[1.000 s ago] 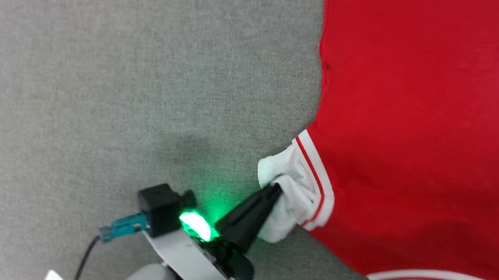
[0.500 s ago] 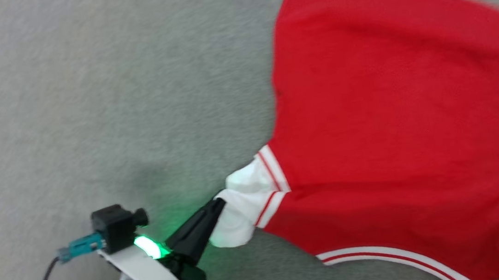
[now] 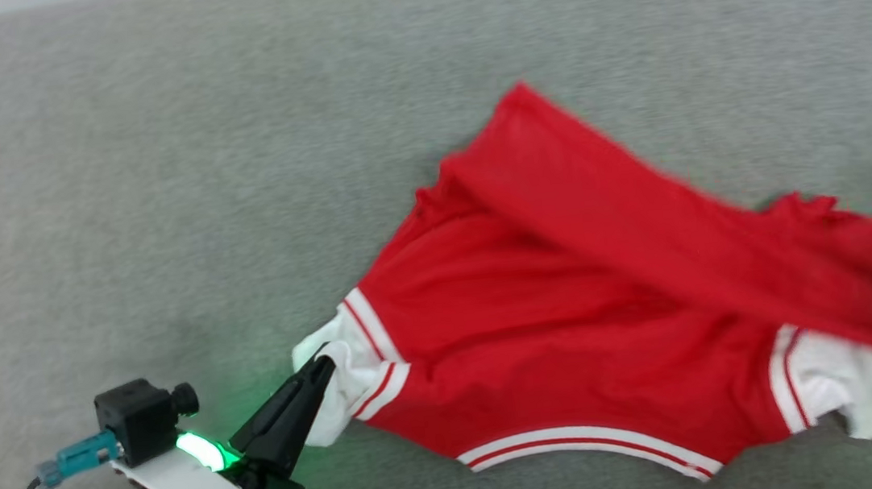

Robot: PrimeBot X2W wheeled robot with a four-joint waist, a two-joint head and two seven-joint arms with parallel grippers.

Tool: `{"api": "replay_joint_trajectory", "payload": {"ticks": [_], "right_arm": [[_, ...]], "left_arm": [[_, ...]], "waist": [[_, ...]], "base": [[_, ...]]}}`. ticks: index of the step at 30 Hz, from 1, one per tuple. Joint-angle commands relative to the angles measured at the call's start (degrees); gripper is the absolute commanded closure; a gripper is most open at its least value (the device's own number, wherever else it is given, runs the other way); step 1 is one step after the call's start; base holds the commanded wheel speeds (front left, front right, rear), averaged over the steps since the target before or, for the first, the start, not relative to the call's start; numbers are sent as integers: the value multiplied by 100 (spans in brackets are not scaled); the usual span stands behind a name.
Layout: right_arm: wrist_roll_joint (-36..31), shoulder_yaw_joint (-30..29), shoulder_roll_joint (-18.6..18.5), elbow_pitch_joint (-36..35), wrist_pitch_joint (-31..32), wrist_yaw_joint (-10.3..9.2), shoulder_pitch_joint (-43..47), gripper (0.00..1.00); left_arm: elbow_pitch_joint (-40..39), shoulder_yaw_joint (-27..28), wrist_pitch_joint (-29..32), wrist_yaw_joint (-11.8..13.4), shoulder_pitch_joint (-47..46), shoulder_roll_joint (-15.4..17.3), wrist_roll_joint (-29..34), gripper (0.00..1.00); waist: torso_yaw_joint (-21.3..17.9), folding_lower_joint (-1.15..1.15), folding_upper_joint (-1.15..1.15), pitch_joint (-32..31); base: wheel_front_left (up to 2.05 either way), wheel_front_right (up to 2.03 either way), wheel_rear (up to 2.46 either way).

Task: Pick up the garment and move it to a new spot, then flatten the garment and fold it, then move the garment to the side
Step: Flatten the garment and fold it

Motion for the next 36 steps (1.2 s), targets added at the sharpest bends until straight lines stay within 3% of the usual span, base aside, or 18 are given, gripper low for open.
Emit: {"api": "replay_joint_trajectory", "payload": {"ticks": [1,9,16,17,18,19,29,32,36], "right_arm": [[-21,-104,108,-128,6,-9,245,100],[-241,-525,574,-1106,25,-9,1525,100],[-538,-547,801,-1524,-159,-9,1616,100],[-564,-573,805,-1557,-202,-9,1567,91],[-613,-616,793,-1592,-243,-9,1532,51],[-670,-662,764,-1644,-291,-9,1482,0],[-844,-1252,417,-2294,-330,-9,550,0],[-939,-936,345,-2236,-422,-9,-85,0],[-1089,-77,261,-1853,-500,-9,-1155,0]], "left_arm": [[-13,34,4,12,79,38,56,100],[-97,282,4,23,230,83,118,100],[-126,345,4,10,376,48,163,100],[-130,341,4,7,376,38,167,100],[-131,326,6,1,368,26,174,100],[-134,316,8,-4,361,21,181,100],[-207,187,9,-37,250,-206,257,100],[-163,126,13,-55,126,-344,284,100],[-76,12,19,-75,-70,-534,319,100]], "waist": [[-254,0,0,-98],[-378,0,0,-47],[-430,0,0,-64],[-422,0,0,-70],[-399,0,0,-82],[-379,0,0,-88],[50,0,0,-33],[241,0,0,49],[474,0,0,200]], "base": [[0,0,0],[0,0,0],[0,0,0],[0,0,0],[0,0,0],[0,0,0],[0,0,0],[0,0,0],[0,0,0]]}}
